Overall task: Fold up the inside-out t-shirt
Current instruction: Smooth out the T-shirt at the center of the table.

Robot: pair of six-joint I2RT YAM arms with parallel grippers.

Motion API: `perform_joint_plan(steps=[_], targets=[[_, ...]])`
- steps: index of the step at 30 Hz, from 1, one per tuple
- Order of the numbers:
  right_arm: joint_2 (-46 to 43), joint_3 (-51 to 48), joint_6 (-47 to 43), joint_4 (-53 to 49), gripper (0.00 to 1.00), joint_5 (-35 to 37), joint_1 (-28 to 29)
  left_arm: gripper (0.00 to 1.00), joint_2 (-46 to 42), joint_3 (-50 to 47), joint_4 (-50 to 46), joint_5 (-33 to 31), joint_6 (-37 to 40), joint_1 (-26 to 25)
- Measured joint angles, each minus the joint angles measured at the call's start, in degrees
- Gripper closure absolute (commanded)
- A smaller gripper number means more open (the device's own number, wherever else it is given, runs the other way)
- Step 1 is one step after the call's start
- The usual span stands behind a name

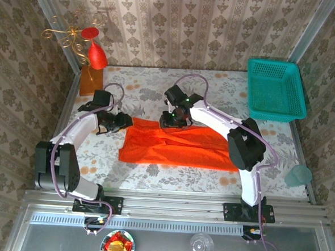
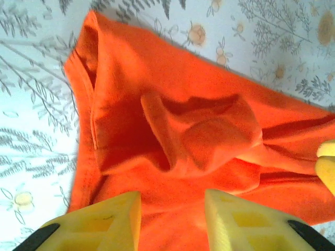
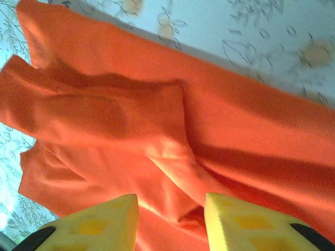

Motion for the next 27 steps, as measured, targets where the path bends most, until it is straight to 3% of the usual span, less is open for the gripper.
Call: perform_joint_plan(steps=[8, 16, 27], targets=[[11.9, 12.6, -3.3, -3.1, 0.53, -4.3, -0.4, 0.63, 9.2, 5.0, -1.6, 0.6, 3.1, 1.1], [15.3, 14.0, -4.4, -4.8, 0.54, -10.3, -0.4, 0.66, 9.1, -0.9, -1.7, 1.5, 4.3, 1.1], [15.3, 14.2, -4.8, -5.2, 0.54, -11.8, -0.5, 0.61, -9.2, -5.7, -3.8, -2.2, 3.3, -1.5]])
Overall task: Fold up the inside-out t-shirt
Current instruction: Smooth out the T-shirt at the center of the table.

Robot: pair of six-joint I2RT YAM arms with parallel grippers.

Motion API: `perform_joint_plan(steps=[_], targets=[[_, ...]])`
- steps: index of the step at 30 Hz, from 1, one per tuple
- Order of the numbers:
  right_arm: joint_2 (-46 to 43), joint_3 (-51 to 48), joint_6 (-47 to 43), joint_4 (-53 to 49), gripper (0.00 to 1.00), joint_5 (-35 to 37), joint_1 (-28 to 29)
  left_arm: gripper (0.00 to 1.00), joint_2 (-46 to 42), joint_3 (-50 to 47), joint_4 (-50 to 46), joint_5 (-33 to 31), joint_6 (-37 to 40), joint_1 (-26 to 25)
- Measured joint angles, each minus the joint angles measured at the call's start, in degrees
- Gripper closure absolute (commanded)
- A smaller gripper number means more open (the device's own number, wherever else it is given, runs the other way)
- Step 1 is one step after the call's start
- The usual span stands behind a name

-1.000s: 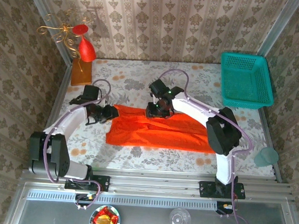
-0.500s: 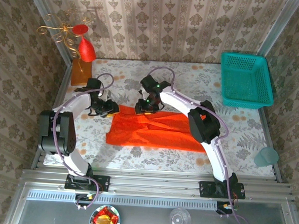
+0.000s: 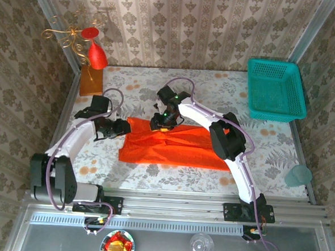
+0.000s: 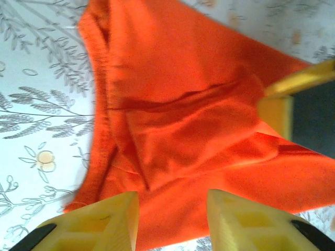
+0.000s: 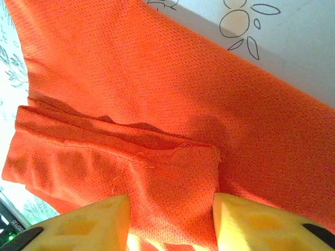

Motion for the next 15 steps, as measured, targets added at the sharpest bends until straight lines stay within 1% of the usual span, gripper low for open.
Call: perform_joint_plan(steps=[4, 7, 12, 15], targets=[[0.8, 2.8, -0.1, -2.0, 0.54, 0.4, -0.1, 0.62, -1.7, -0.3, -0.3, -0.5, -1.0, -1.7], [1.7, 5.0, -0.8, -2.4, 0.59, -0.2, -0.1, 0.62, -1.7, -1.0, -0.8, -1.2, -1.4, -1.7], [1.7, 5.0, -1.5, -2.8, 0.62, -3.2, 0.2, 0.62, -2.2, -1.1, -2.4, -2.4, -1.5, -1.2], [0.1, 2.3, -2.1, -2.7, 0.62, -4.5, 1.1, 0.62, -3.0, -1.1, -3.2, -2.6, -1.5, 0.2]])
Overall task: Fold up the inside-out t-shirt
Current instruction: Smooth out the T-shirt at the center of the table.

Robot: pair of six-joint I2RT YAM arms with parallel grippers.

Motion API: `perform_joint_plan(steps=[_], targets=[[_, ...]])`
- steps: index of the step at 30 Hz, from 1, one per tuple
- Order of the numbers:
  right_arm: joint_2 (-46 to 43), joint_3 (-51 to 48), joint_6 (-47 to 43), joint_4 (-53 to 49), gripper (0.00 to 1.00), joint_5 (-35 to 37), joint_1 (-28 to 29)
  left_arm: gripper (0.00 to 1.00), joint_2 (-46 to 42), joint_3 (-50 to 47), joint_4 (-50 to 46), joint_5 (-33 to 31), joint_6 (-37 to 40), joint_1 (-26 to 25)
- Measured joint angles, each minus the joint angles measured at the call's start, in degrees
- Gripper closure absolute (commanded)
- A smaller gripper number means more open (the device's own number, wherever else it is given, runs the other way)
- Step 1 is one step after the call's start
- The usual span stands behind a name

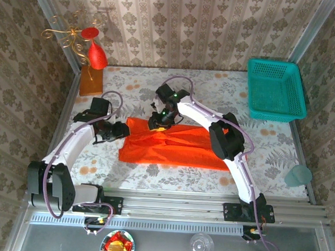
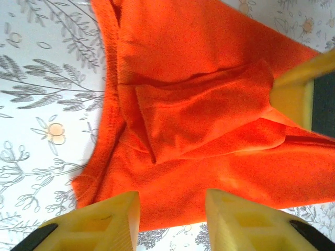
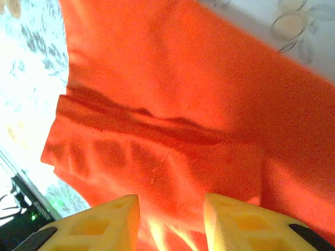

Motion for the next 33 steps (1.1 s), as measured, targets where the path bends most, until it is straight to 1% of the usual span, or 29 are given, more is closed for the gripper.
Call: perform_joint_plan(steps=[3, 6, 7, 10, 15, 18, 21, 25, 27, 28, 30, 31, 33], targets=[[-3.6, -4.8, -0.8, -0.3, 0.62, -1.2, 1.5, 0.62, -0.3, 0.0, -0.3, 0.0, 0.2, 1.3], [-7.5, -8.9, -0.9, -0.5, 0.59, -0.9, 2.8, 0.64, 0.1, 0.0, -0.3, 0.2, 0.6, 1.6], [-8.5, -9.5, -0.7, -0.4, 0.58, -0.6, 3.1, 0.65, 0.4, 0.0, -0.2, 0.6, 0.7, 1.6], [-9.6, -9.7, 0.3, 0.7, 0.57, 0.9, 2.4, 0.75, 2.4, 0.2, 0.6, 2.6, 0.8, 1.1], [-7.6, -7.9, 2.3, 2.1, 0.56, 3.8, -0.7, 0.83, 8.2, 2.2, 2.8, 4.9, 0.6, -3.0], [-4.2, -4.4, 2.9, 2.5, 0.55, 4.6, -2.2, 0.89, 11.9, 3.2, 3.9, 4.7, 0.7, -4.0], [-1.4, -2.5, 3.0, 2.7, 0.55, 4.7, -2.8, 0.91, 14.5, 3.1, 4.3, 3.7, 0.8, -4.0], [1.6, -0.8, 3.0, 2.7, 0.55, 3.8, -2.7, 0.91, 18.0, 1.6, 5.2, 3.0, 1.4, -4.0], [2.3, -0.7, 3.0, 2.7, 0.55, 2.8, -2.7, 0.90, 19.7, 0.6, 5.6, 2.8, 1.6, -4.0], [2.5, -0.7, 3.1, 2.7, 0.55, 1.9, -2.7, 0.88, 20.0, -0.1, 5.7, 2.7, 1.7, -4.0], [2.6, -0.7, 3.1, 3.1, 0.56, 0.2, -2.6, 0.81, 19.6, -1.2, 5.8, 2.3, 1.5, -4.0], [2.6, -0.7, 3.0, 3.2, 0.56, -0.7, -2.5, 0.76, 18.7, -1.5, 5.8, 1.9, 1.3, -4.0], [2.6, -0.7, 3.0, 3.7, 0.57, -2.4, -2.4, 0.72, 15.2, -1.8, 5.9, 1.0, 0.9, -3.9]])
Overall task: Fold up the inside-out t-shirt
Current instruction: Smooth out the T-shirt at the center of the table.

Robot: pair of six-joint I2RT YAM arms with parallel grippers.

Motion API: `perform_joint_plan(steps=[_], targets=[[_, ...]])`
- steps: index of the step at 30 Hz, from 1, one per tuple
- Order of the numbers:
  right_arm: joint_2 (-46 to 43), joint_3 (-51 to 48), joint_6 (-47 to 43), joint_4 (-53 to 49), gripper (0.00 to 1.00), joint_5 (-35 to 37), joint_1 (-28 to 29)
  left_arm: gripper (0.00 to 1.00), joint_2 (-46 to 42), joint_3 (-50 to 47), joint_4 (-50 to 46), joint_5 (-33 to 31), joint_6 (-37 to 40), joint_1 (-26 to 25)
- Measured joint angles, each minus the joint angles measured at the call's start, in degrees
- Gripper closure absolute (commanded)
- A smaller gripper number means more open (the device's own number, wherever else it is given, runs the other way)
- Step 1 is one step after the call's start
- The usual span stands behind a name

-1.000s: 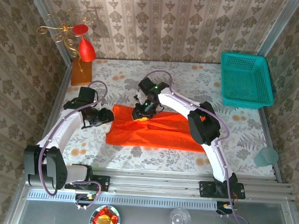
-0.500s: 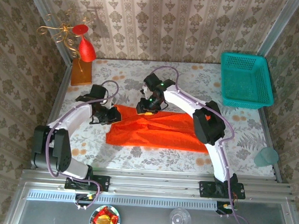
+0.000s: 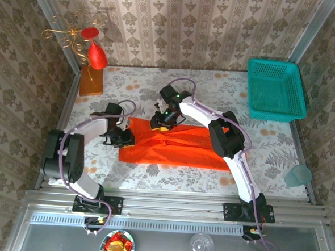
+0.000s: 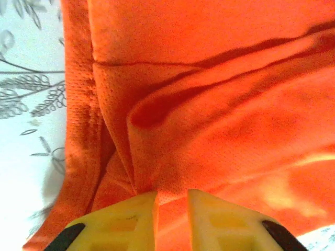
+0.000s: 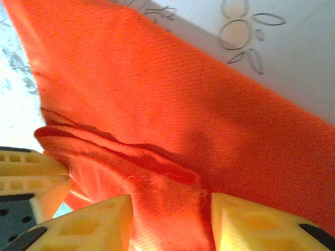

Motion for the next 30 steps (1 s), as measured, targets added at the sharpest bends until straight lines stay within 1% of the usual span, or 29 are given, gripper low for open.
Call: perform_joint_plan(steps=[3, 5, 8, 12, 17, 24, 27, 30], targets=[[-0.7, -2.0, -0.1, 1.8, 0.57, -2.0, 0.6, 0.71, -7.6, 0.2, 0.6, -0.9, -0.4, 1.7], [-2.1, -4.5, -0.4, 2.5, 0.58, -3.3, 1.2, 0.71, -10.8, 1.2, 0.6, -1.0, -0.4, 3.9], [-5.2, -8.7, -1.1, 3.3, 0.58, -5.0, 2.3, 0.70, -10.8, 3.4, 0.5, -1.0, -0.3, 6.6], [-10.6, -14.5, -3.2, 4.5, 0.57, -6.7, 3.6, 0.70, -9.0, 4.7, -0.3, 0.0, 0.4, 7.4], [-15.1, -19.6, -5.7, 4.9, 0.57, -8.4, 4.5, 0.69, -4.5, 5.6, -1.3, 2.9, 1.4, 6.6], [-15.8, -26.3, -8.0, 4.8, 0.57, -9.0, 4.5, 0.68, -0.1, 9.2, -2.4, 4.5, 2.6, 2.5], [-18.0, -28.3, -7.8, 4.7, 0.57, -8.0, 4.5, 0.68, 2.1, 10.9, -2.5, 4.9, 2.7, 0.9], [-21.4, -28.5, -6.3, 5.1, 0.57, -5.2, 4.5, 0.68, 5.0, 12.8, -2.5, 5.2, 3.0, -0.5]])
